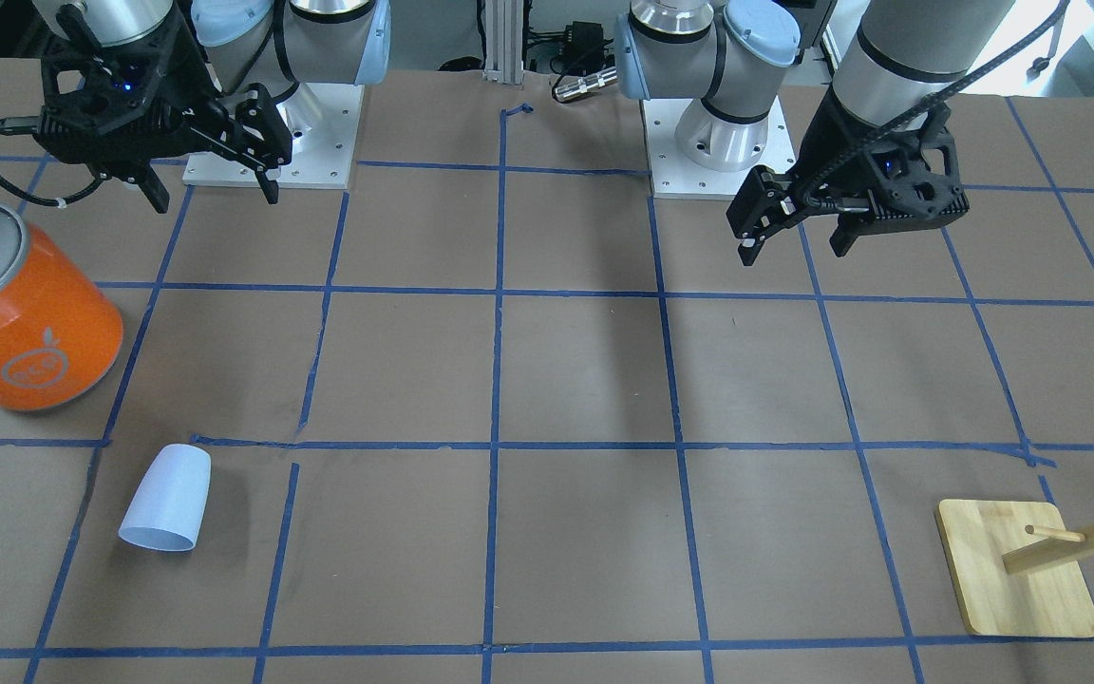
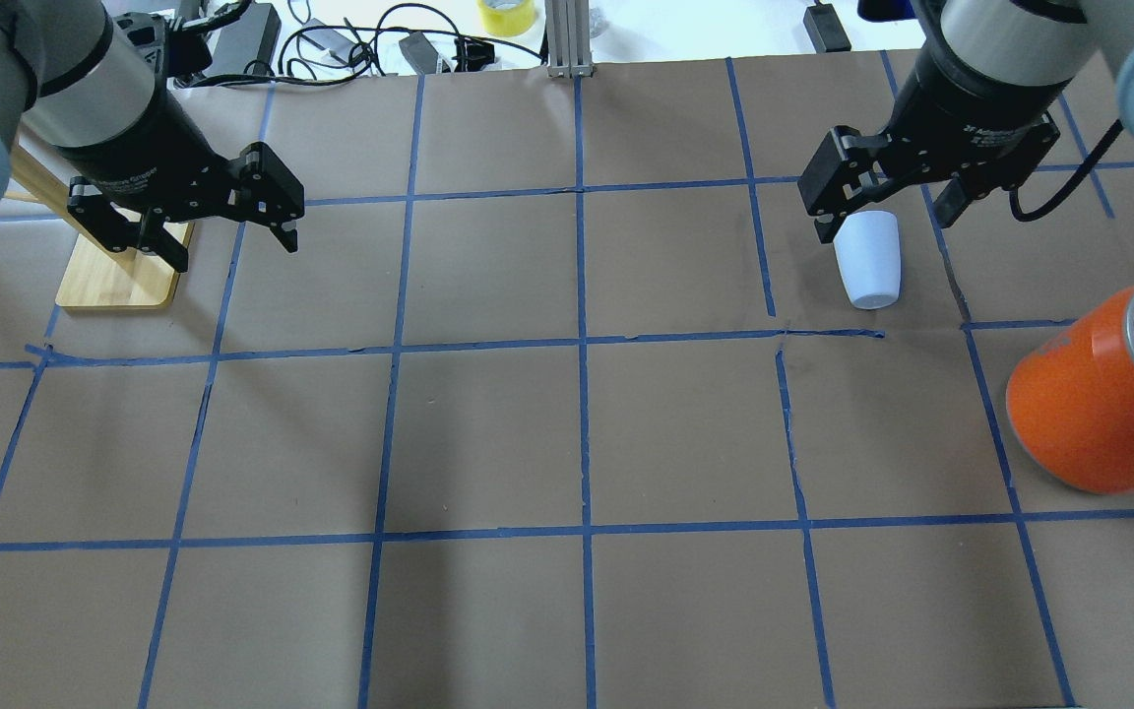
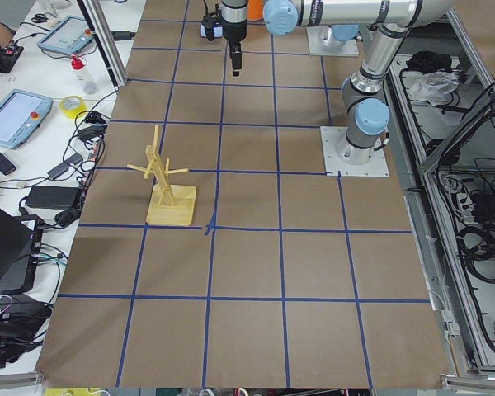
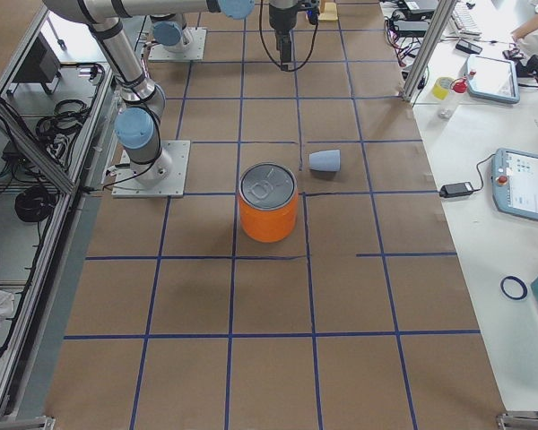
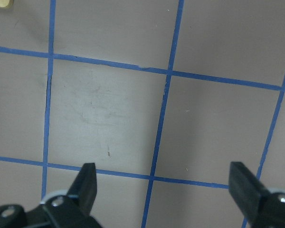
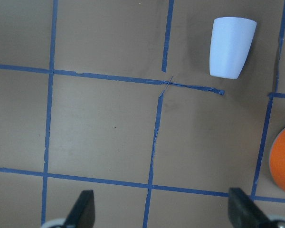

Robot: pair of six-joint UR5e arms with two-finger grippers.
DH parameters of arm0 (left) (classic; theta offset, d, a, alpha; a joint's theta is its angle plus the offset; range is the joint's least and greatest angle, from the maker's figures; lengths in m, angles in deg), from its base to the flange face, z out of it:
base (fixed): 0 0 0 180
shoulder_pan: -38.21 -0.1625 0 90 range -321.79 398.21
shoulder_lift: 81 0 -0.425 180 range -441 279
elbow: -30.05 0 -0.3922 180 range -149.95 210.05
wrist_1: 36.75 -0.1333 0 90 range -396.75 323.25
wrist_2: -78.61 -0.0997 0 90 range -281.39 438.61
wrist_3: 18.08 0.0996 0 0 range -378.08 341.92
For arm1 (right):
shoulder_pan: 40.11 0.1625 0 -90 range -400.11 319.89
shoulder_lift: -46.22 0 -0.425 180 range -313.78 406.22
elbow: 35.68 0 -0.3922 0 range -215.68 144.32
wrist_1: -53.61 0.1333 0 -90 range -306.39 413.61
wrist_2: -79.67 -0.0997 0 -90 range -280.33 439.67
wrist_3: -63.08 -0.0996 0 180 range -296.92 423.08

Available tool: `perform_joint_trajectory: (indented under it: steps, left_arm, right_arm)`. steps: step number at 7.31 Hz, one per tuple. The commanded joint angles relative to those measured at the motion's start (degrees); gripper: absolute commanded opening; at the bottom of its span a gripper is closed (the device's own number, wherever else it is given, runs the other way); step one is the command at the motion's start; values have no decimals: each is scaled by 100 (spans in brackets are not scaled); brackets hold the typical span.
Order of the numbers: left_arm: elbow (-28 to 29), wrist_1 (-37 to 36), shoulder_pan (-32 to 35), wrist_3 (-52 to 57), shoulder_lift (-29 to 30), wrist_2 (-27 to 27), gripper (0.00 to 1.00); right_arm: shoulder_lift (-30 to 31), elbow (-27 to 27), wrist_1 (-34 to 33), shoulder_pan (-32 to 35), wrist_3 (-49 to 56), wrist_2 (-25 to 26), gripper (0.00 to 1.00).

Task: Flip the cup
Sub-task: 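Lower the open right gripper over the upside-down white cup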

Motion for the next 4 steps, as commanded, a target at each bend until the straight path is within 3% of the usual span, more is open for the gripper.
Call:
perform_joint_trajectory:
  steps: [1, 4]
  left_arm:
    - [0, 6, 0, 0, 0, -4, 100]
    - [0, 6, 0, 0, 0, -13, 100]
  right_arm:
    - [9, 14, -3, -16, 0, 5, 100]
    - [-26, 58, -142, -95, 130, 126, 100]
